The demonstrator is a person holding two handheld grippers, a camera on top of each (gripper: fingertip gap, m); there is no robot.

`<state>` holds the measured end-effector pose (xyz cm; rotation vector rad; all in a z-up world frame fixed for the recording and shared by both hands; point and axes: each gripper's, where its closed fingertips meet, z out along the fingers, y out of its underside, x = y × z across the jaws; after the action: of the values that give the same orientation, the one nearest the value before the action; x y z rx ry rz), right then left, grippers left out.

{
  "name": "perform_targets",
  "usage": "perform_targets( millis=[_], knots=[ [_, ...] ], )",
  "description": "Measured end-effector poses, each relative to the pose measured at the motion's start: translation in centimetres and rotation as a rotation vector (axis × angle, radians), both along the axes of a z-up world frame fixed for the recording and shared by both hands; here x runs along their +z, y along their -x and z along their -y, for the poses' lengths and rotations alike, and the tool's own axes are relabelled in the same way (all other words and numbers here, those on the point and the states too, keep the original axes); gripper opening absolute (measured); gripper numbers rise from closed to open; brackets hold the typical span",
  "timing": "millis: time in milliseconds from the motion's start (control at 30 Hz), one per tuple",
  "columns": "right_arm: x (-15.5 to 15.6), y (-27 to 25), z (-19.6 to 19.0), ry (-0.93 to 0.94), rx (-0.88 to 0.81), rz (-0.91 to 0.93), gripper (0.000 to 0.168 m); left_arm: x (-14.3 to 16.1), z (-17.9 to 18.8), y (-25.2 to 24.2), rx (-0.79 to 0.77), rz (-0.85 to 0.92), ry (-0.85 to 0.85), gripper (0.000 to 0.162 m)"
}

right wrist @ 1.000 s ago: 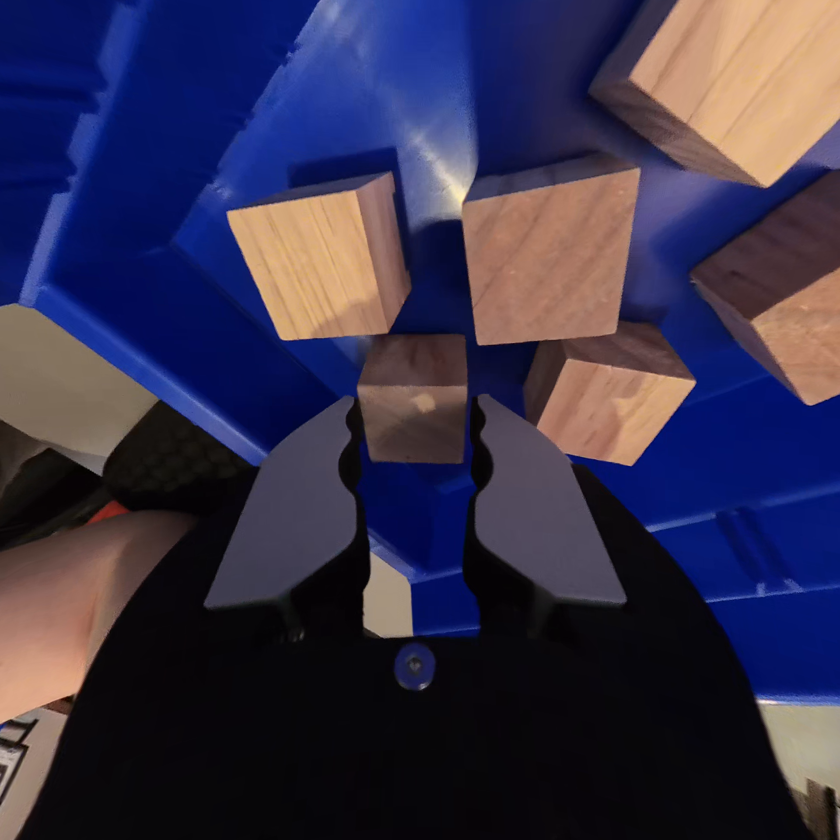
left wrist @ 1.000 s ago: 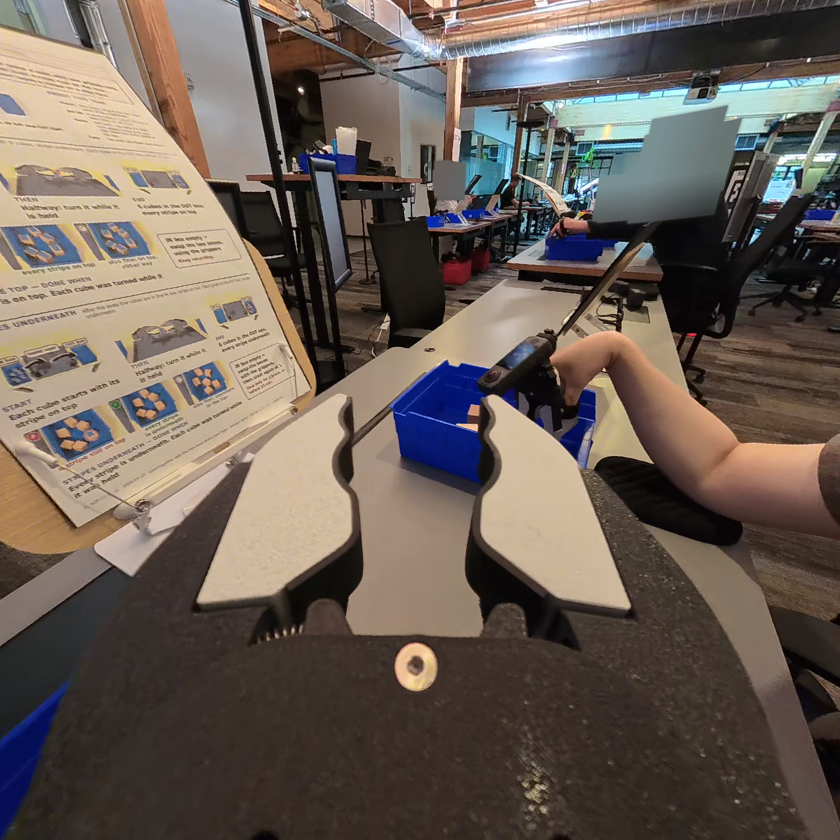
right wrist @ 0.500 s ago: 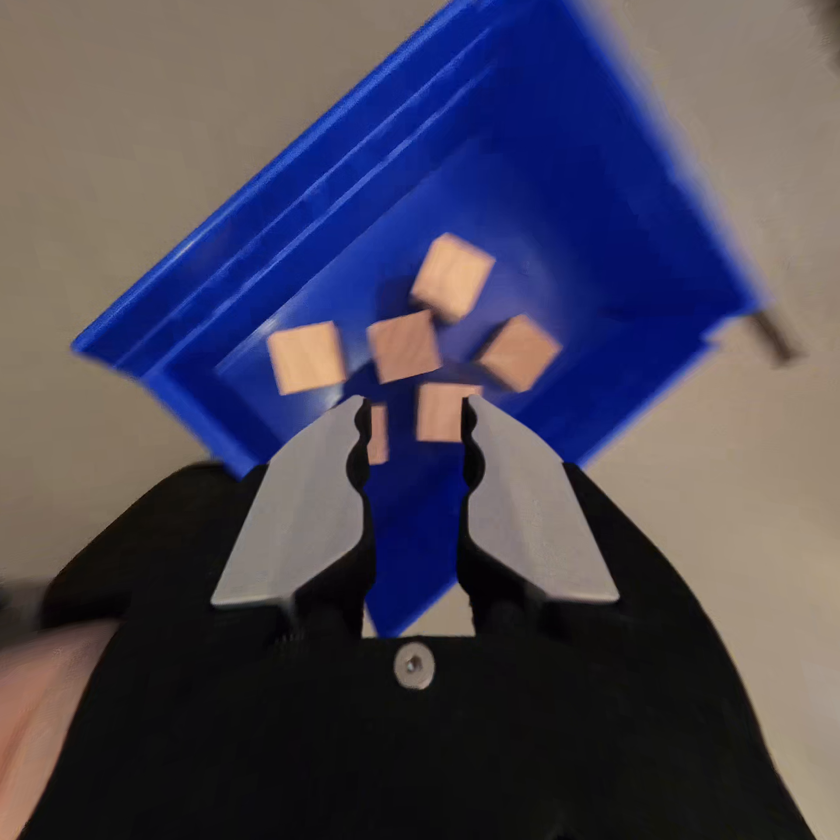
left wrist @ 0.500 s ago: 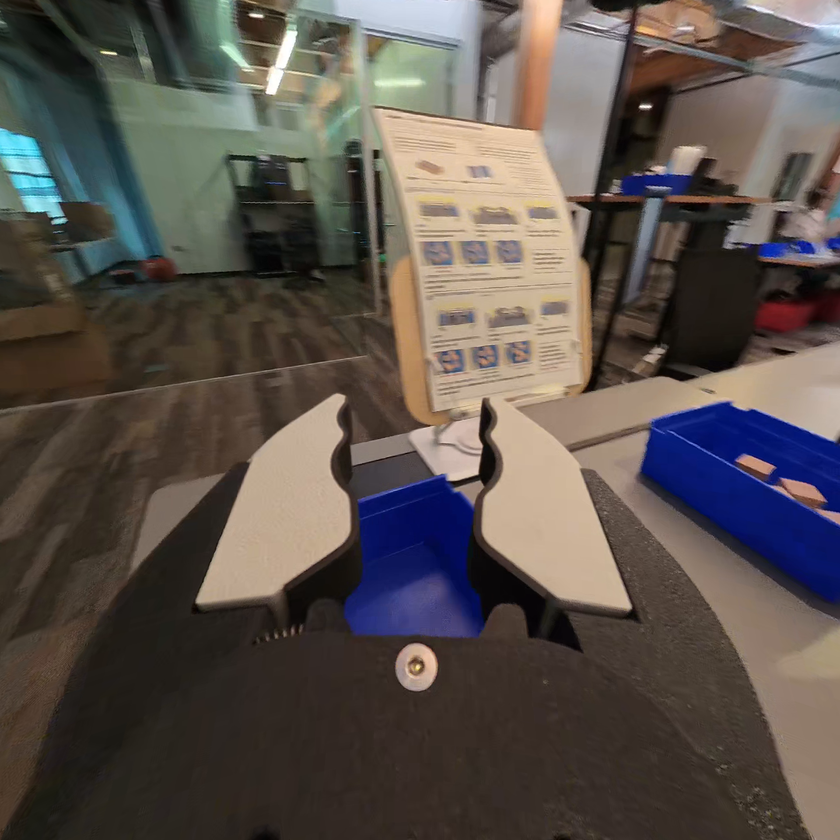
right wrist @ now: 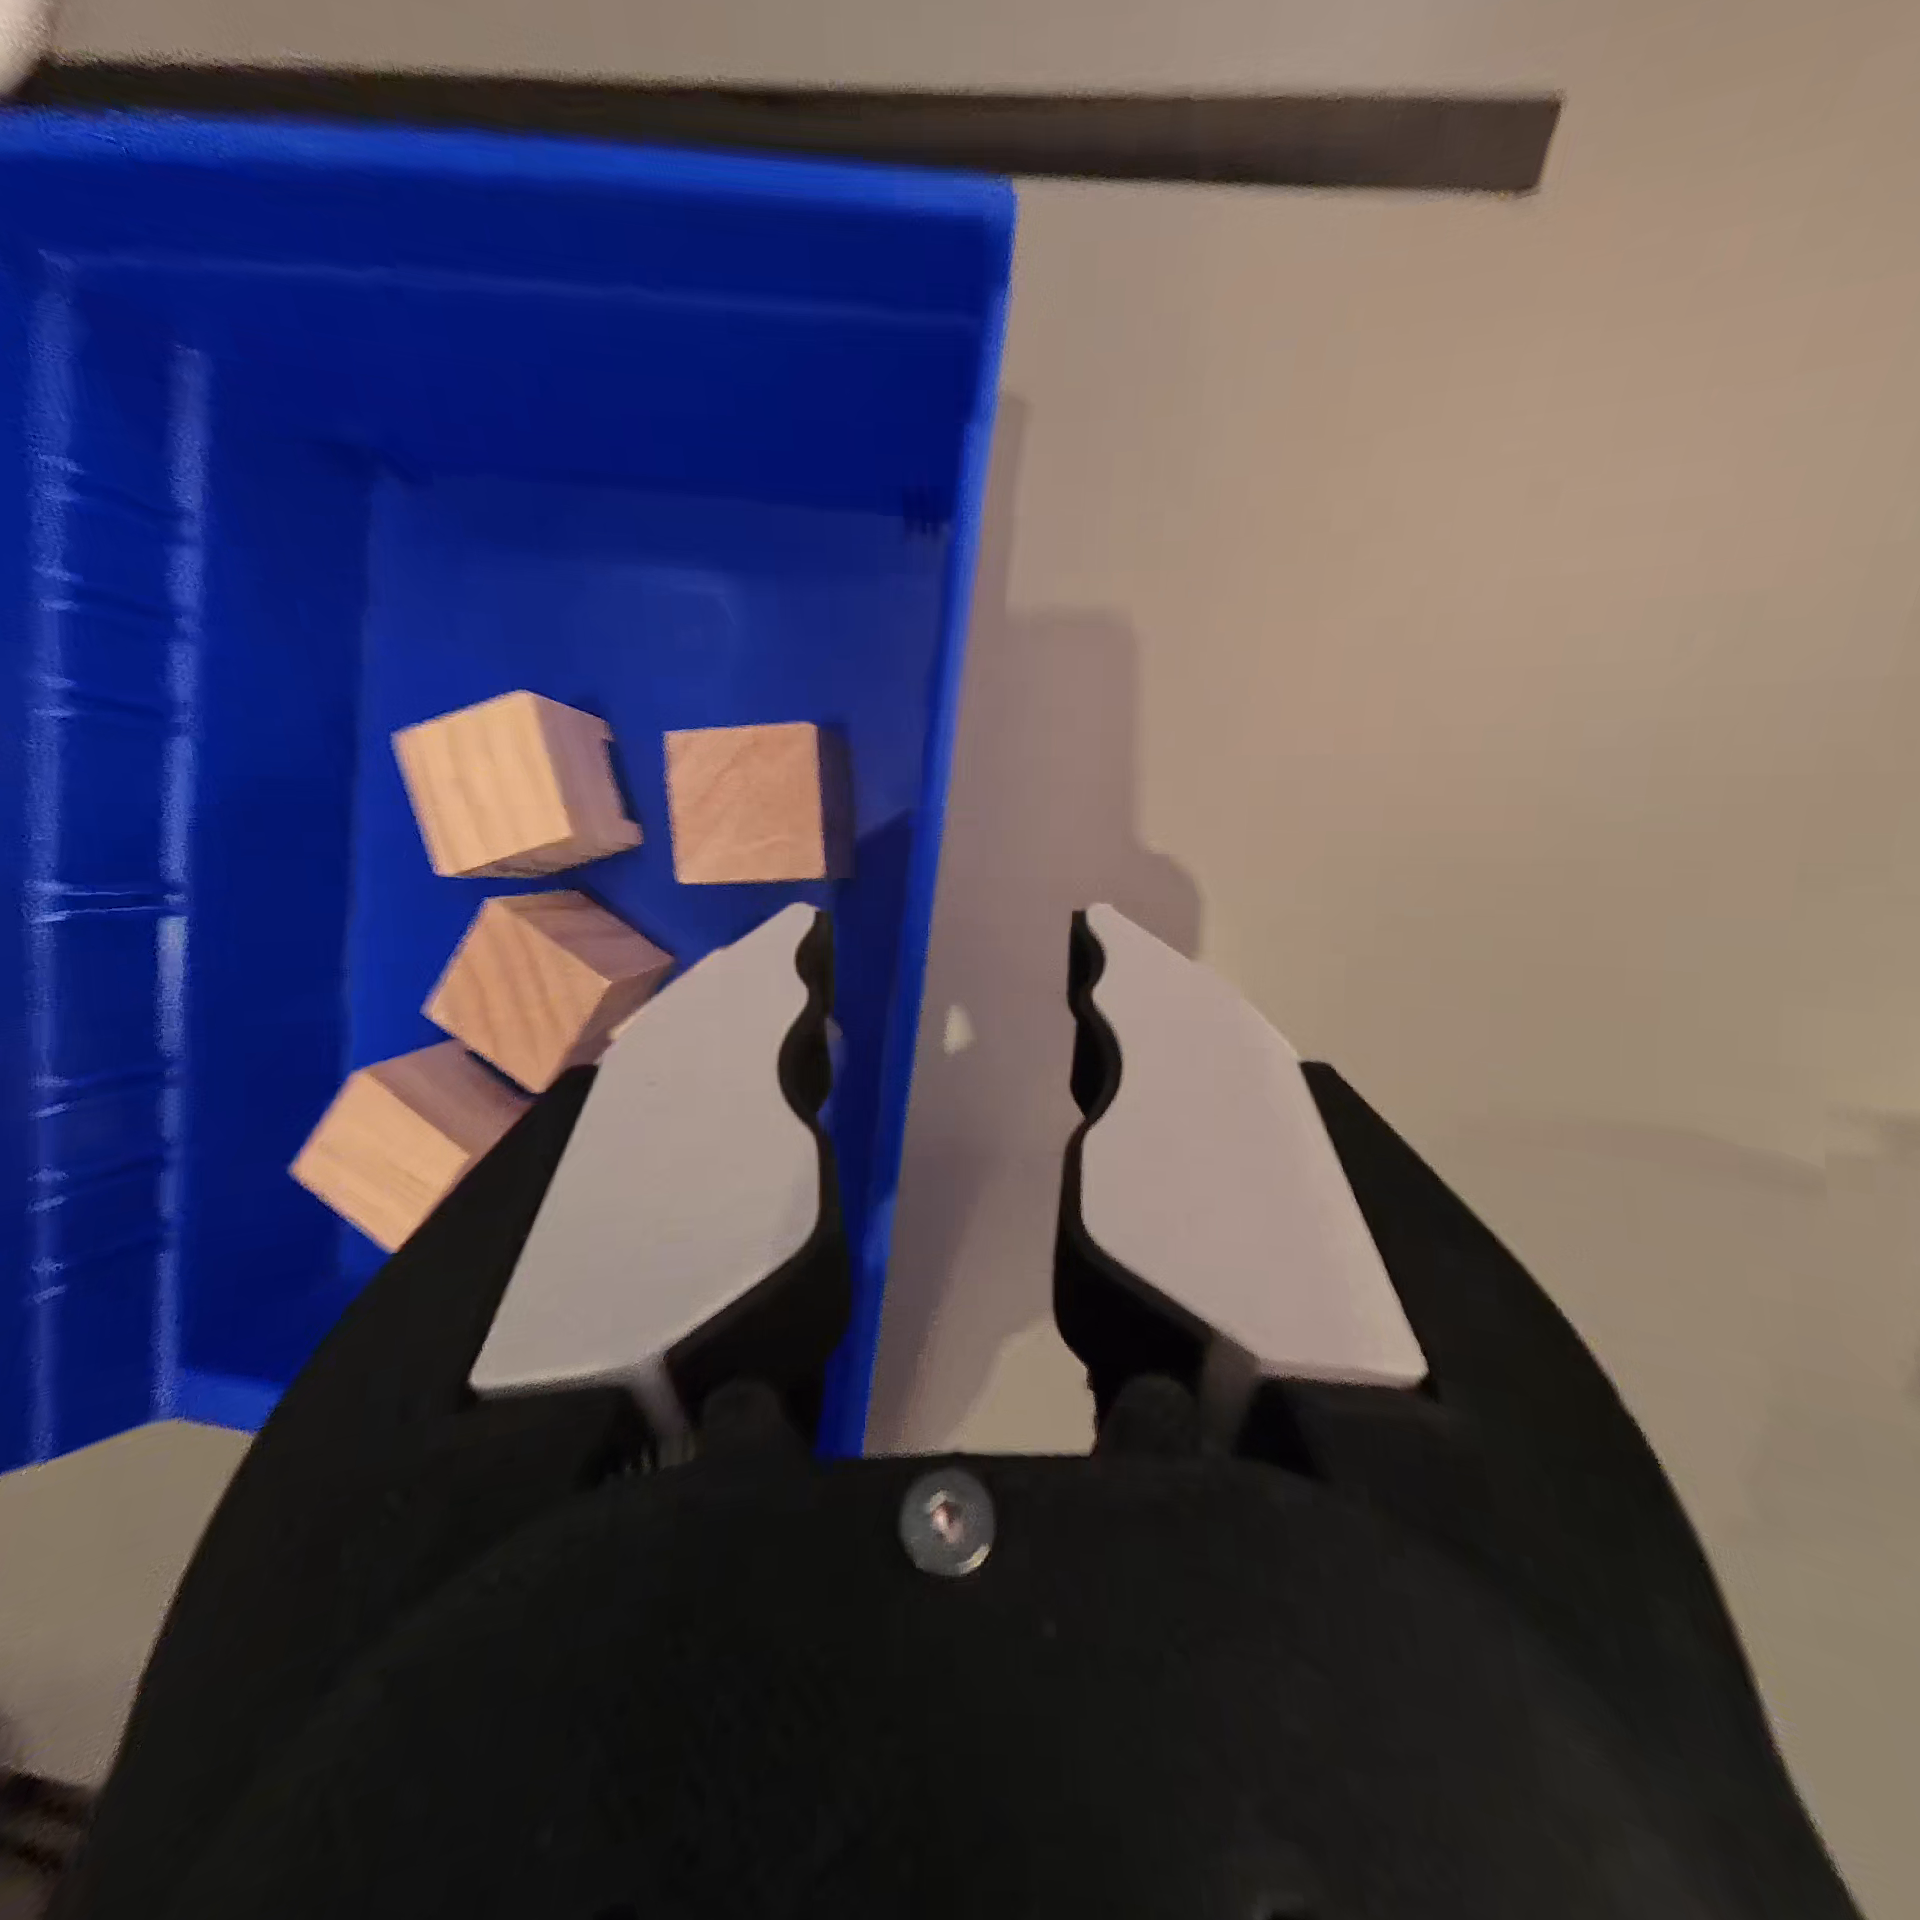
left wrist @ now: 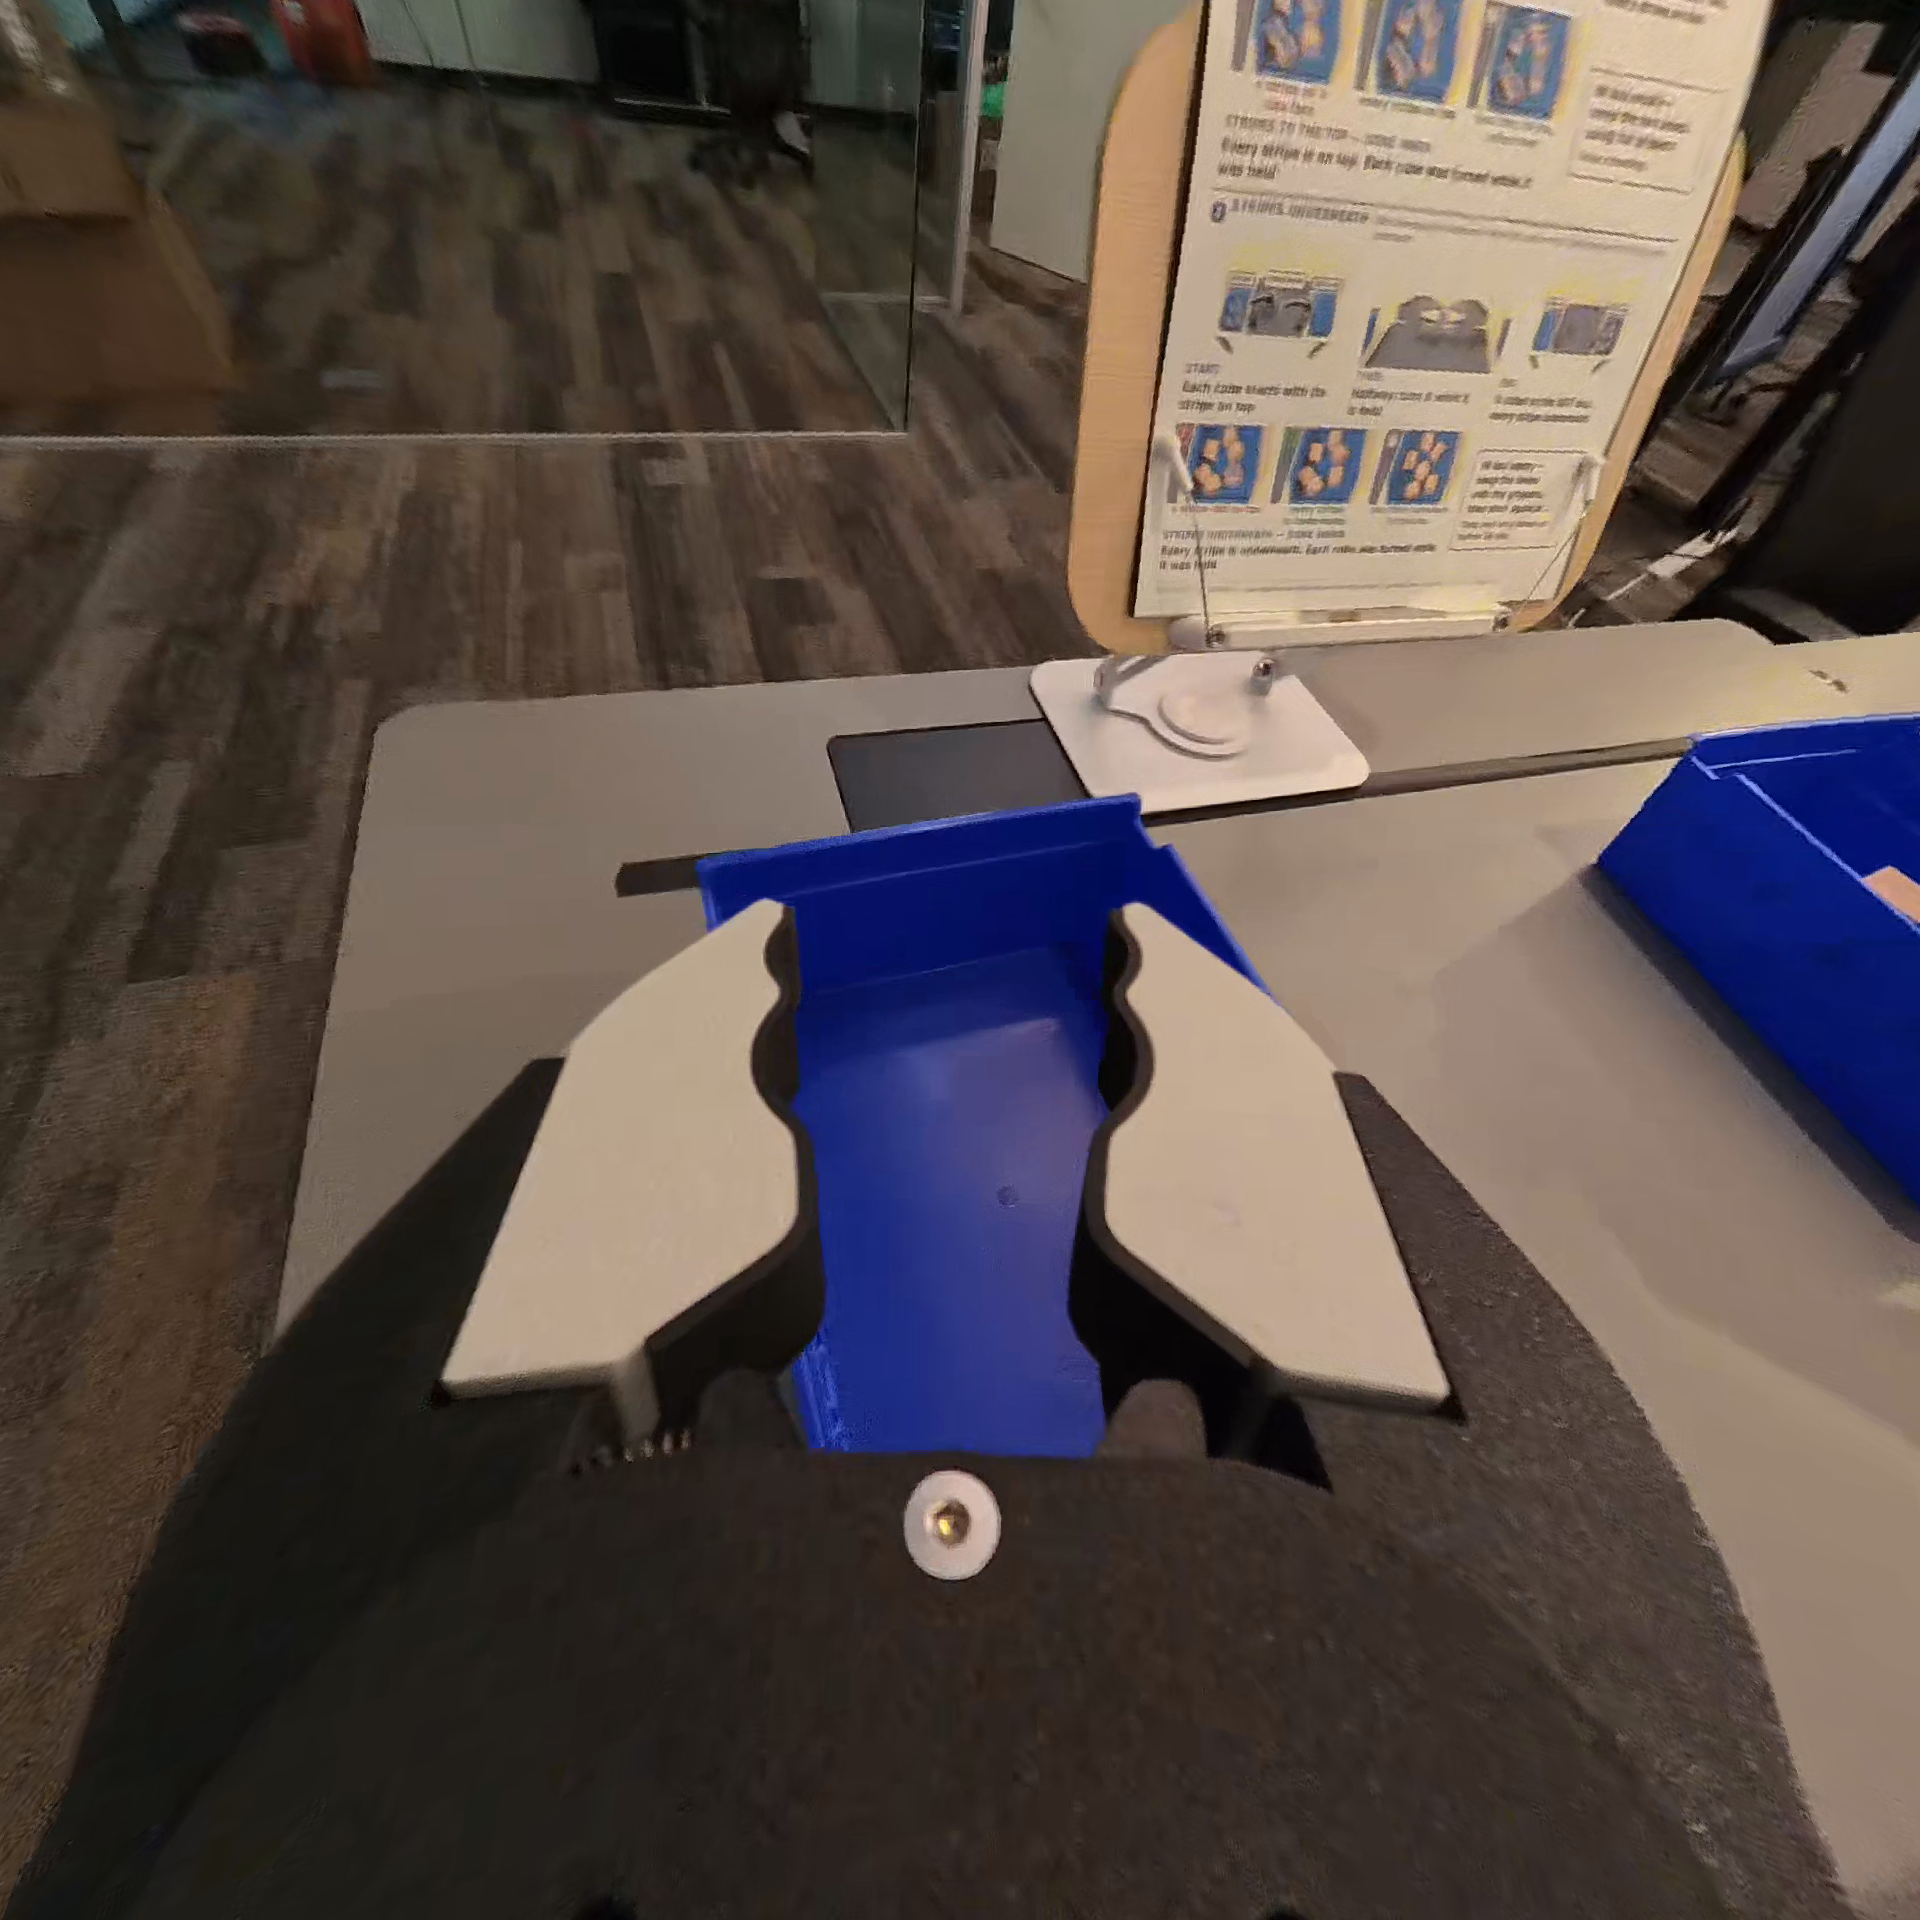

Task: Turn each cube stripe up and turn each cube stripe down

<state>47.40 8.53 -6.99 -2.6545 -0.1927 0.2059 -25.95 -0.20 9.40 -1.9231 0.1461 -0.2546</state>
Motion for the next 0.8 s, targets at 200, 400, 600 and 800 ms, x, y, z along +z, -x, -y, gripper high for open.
perform_targets(
  millis=[200, 400, 600, 800],
  knots=[
    [-4.2, 1.1, 1.1, 0.224, 0.053, 0.044, 0.007, -5.5, -0.9, 1.1, 0.095, -0.156, 0.291, 0.053],
    [-4.3, 1.2, 1.2, 0.239, 0.050, 0.077, 0.006, -9.0, -2.3, 2.7, 0.152, -0.232, 0.432, 0.048],
    [-4.3, 1.2, 1.2, 0.238, 0.055, 0.078, 0.006, -13.4, -1.5, 4.6, 0.209, -0.243, 0.652, 0.041],
    [-4.4, 1.3, 1.2, 0.235, 0.055, 0.063, 0.006, -17.8, -0.5, 4.6, 0.179, -0.155, 0.861, 0.033]
  ],
)
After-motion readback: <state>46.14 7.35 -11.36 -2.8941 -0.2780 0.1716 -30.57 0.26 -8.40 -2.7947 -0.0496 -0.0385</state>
